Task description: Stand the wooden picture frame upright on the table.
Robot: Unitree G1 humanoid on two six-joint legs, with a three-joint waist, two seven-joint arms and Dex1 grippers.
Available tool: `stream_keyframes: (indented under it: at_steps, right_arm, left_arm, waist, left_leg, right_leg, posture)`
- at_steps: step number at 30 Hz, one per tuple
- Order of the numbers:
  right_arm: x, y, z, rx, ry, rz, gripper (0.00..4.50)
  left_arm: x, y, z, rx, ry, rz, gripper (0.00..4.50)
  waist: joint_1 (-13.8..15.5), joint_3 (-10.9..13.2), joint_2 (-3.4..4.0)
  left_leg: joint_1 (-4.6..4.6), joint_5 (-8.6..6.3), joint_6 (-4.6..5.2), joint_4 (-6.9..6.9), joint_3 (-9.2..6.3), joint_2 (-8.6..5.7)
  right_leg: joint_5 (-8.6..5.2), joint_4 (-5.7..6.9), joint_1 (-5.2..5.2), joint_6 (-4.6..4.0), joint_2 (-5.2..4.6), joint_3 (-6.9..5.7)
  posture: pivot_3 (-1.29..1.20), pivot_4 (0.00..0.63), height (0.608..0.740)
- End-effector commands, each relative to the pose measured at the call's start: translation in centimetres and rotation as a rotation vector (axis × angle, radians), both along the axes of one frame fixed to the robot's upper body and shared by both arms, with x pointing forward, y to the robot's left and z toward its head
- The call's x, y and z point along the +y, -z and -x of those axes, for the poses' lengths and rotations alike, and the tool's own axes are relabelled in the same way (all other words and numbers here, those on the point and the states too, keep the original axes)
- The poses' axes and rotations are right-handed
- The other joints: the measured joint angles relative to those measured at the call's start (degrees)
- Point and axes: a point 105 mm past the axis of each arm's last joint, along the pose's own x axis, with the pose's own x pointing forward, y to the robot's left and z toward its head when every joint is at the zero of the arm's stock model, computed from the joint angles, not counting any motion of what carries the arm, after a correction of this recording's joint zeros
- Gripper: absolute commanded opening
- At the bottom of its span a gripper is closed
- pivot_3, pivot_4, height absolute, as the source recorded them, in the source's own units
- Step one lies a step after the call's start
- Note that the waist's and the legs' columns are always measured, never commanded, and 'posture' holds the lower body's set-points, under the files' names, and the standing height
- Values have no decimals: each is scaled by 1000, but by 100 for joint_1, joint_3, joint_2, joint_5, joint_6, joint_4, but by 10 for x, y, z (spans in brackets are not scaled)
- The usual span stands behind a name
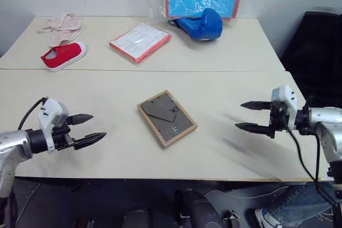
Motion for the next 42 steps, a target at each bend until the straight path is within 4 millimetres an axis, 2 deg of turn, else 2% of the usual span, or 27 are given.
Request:
stream_keyframes:
  at_steps: [1,9,14,15,19,23,25,29,30,31,34,39,42]
  right_arm:
    - [-2,-18,-1,-19,-8,-39,4487]
    - [10,-15,-7,-48,9,-24,4487]
    - [22,-17,-14,-92,13,-2,4487]
    - [28,-16,-16,-95,-4,5,4116]
    - [50,-7,-20,-108,-64,63,3044]
    - [77,13,-36,-132,-97,125,1751]
    - [93,23,-41,-146,-134,162,1107]
    - [112,39,-51,-164,-140,208,0]
    - [117,43,-51,-166,-150,213,0]
    - [119,45,-50,-168,-159,214,0]
    - [132,51,-30,-153,-244,200,0]
    - [136,48,-13,-151,-264,179,0]
    - [135,47,-12,-150,-236,171,0]
  left_arm:
    - [4,-7,1,-23,17,-20,4500]
    - [-1,2,-7,-54,-23,-29,4500]
    - [-13,11,-9,-51,56,-82,4500]
    - [-19,15,-10,-38,92,-99,4116]
    - [-36,30,-18,-16,215,-180,3158]
    - [-58,42,-40,-9,335,-247,2050]
    - [-63,46,-54,-20,366,-280,1450]
    - [-71,47,-68,-24,396,-286,273]
    - [-73,47,-72,-28,397,-285,46]
    - [-74,47,-75,-31,398,-286,46]
    - [-80,39,-94,-59,340,-225,46]
    - [-95,24,-117,-90,282,-109,46]
    - [-101,25,-119,-77,287,-99,46]
  waist:
    - [-1,1,3]
    - [2,3,6]
    - [7,3,6]
    - [3,3,6]
    - [-5,3,6]
    - [5,3,6]
    - [1,3,6]
    - [-19,3,6]
    - [-16,3,6]
    - [-9,3,6]
    - [7,3,6]
    - [11,3,6]
    - [-17,3,6]
  left_leg:
    - [-1,0,0,-8,0,0]
    - [-8,1,-2,-28,-4,0]
    - [-6,4,-4,-27,-5,-1]
    - [-6,4,-4,-27,-5,-2]
    - [-4,9,-7,-24,-5,-4]
    - [-7,13,-5,-22,-5,-6]
    - [-15,13,-3,-1,-5,-6]
    - [-23,11,0,16,-4,-3]
    - [-25,10,0,21,-4,-2]
    - [-27,10,1,26,-5,-1]
    - [-28,9,3,40,-6,-4]
    - [-33,8,5,51,-15,-8]
    - [-31,8,4,52,-16,-7]
  right_leg:
    - [0,-5,-1,0,0,0]
    - [0,-22,-5,0,-2,-7]
    - [0,-18,-5,0,-4,-8]
    - [0,-17,-4,0,-4,-7]
    - [0,-10,-4,0,-4,-7]
    - [0,-7,-6,0,-4,-9]
    - [2,1,-7,1,-4,-10]
    - [2,8,-12,1,-4,-15]
    - [2,13,-16,1,-5,-15]
    - [2,16,-17,1,-6,-17]
    - [2,31,-18,1,-17,-22]
    - [2,41,-17,1,-24,-32]
    - [1,46,-17,1,-24,-35]
  posture:
    - [0,150,740]
    - [0,150,740]
    - [0,150,740]
    - [0,150,740]
    - [0,150,740]
    - [0,150,740]
    - [0,150,740]
    - [0,150,740]
    - [0,150,740]
    - [0,150,740]
    - [0,150,740]
    - [0,150,740]
    - [0,150,740]
